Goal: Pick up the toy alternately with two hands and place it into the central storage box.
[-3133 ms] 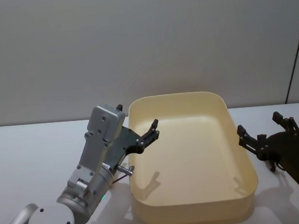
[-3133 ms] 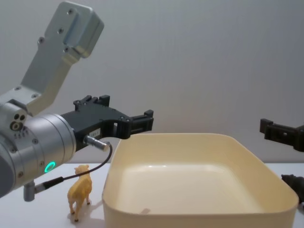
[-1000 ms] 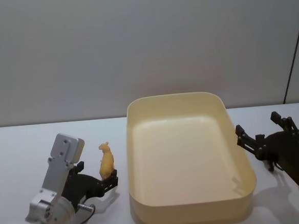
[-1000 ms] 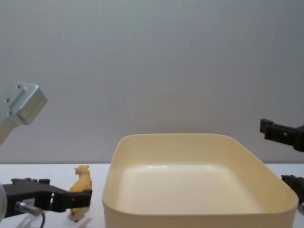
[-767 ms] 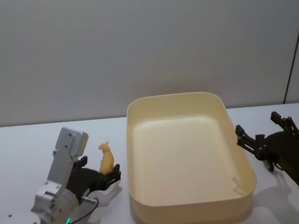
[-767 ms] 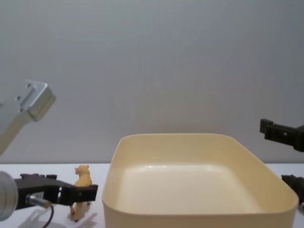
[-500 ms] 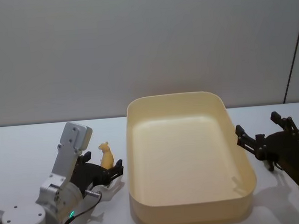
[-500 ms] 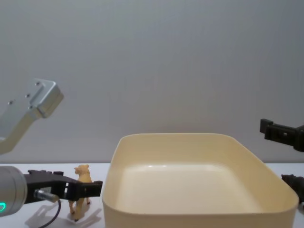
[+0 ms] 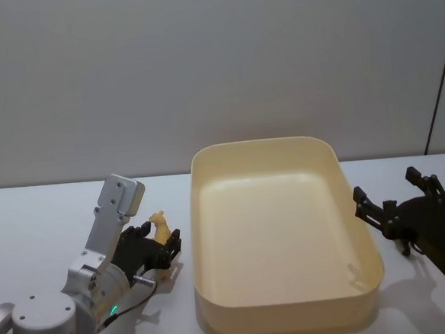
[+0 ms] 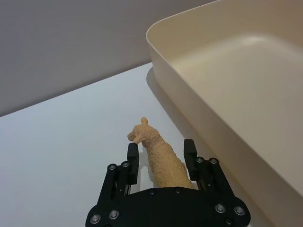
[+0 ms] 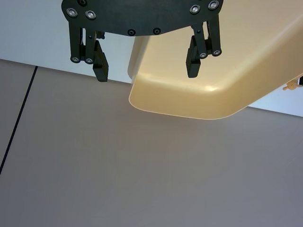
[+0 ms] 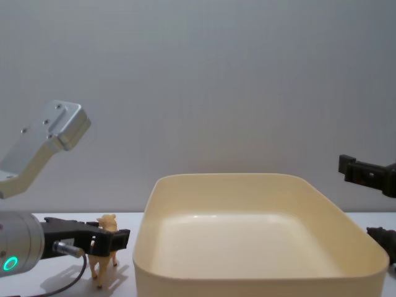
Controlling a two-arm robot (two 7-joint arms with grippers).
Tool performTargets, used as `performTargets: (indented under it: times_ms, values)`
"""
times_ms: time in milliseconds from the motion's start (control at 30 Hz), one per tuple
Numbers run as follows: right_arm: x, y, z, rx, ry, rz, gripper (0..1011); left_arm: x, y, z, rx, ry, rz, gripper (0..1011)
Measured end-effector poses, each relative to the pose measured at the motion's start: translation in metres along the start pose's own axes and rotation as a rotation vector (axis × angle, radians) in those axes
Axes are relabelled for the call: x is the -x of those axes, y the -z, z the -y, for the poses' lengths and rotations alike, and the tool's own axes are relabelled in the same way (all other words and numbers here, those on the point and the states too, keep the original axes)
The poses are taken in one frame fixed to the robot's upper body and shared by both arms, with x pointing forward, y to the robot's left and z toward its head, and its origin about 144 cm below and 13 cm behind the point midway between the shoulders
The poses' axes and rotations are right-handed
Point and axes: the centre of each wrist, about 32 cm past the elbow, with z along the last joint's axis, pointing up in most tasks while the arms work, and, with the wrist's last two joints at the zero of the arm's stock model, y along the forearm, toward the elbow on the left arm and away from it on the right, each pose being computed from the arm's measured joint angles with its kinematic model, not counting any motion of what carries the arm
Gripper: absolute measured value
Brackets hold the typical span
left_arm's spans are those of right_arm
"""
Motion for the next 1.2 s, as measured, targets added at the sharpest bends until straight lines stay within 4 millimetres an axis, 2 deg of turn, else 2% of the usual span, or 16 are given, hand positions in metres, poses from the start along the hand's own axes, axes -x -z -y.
performTargets:
  times_ms: [33,67,233,367,800,1200]
  values:
    - [0.0,0.0,0.0,0.0,0.0,0.0,1001,0.0,0.0,0.0,0.0,0.0,0.0,618]
    - [0.0,0.0,0.0,0.0,0.0,0.0,1001,0.0,0.0,0.0,-0.001,0.001,0.001,533]
    - [0.0,0.0,0.0,0.0,0.0,0.0,1001,0.0,-0.001,0.0,-0.008,0.004,0.009,369]
    - [0.0,0.0,0.0,0.0,0.0,0.0,1001,0.0,-0.004,-0.002,-0.02,0.008,0.021,320]
    - [0.0,0.0,0.0,0.0,0.0,0.0,1001,-0.002,-0.013,-0.006,-0.035,-0.006,0.054,276]
    - [0.0,0.0,0.0,0.0,0.0,0.0,1001,-0.014,-0.043,-0.005,0.059,-0.078,0.093,276]
